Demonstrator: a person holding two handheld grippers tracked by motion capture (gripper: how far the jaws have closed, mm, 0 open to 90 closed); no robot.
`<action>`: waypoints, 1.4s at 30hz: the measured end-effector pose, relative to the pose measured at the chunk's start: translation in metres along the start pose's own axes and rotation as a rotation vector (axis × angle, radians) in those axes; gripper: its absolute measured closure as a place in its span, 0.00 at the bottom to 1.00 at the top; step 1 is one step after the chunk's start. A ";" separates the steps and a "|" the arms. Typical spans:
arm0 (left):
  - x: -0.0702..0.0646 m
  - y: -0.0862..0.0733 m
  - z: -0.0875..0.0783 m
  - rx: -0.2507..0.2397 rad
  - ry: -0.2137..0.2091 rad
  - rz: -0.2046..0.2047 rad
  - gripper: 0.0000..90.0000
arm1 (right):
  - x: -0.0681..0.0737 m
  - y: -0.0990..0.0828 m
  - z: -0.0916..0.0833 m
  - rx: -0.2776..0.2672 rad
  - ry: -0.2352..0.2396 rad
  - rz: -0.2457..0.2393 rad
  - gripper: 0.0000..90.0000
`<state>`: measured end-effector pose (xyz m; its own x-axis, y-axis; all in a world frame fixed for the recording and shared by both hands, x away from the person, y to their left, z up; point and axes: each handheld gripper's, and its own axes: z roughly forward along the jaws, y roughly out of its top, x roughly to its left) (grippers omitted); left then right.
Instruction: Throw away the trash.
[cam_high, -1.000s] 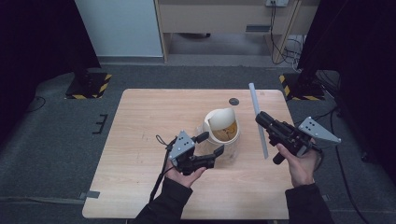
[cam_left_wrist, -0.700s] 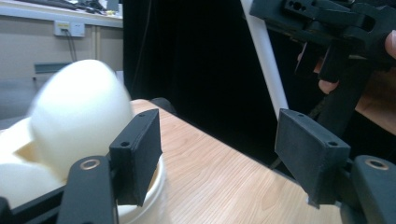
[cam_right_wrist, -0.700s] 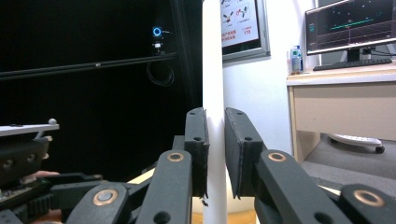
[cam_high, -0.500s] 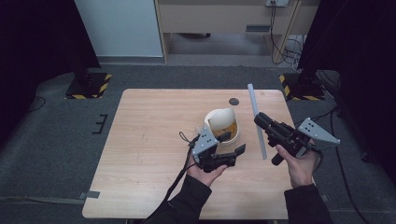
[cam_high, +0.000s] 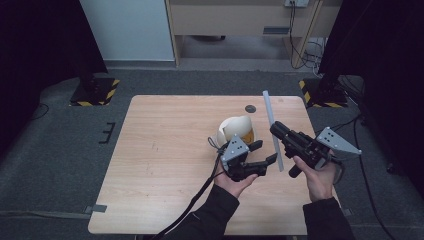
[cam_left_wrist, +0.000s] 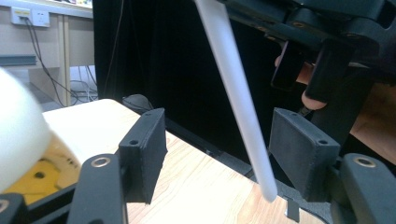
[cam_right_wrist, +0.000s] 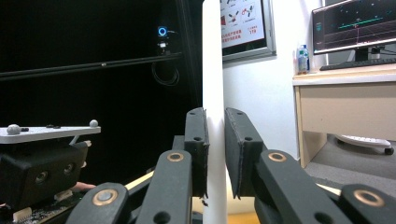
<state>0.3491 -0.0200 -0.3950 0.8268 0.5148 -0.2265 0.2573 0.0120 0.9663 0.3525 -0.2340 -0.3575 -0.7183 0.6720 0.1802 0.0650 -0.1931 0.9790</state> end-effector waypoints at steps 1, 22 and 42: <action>-0.001 0.000 0.002 0.001 -0.004 0.002 0.40 | 0.000 0.000 0.000 0.000 0.001 0.000 0.89; 0.004 0.003 0.013 0.053 -0.027 0.008 0.85 | 0.003 -0.002 0.002 0.003 0.023 0.016 0.88; 0.036 0.039 -0.021 -0.029 0.116 0.178 0.88 | -0.041 -0.011 -0.024 0.049 -0.171 0.027 0.62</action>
<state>0.3787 0.0169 -0.3627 0.7942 0.6065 -0.0380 0.0966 -0.0643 0.9932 0.3647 -0.2765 -0.3784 -0.5874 0.7798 0.2162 0.1194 -0.1808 0.9763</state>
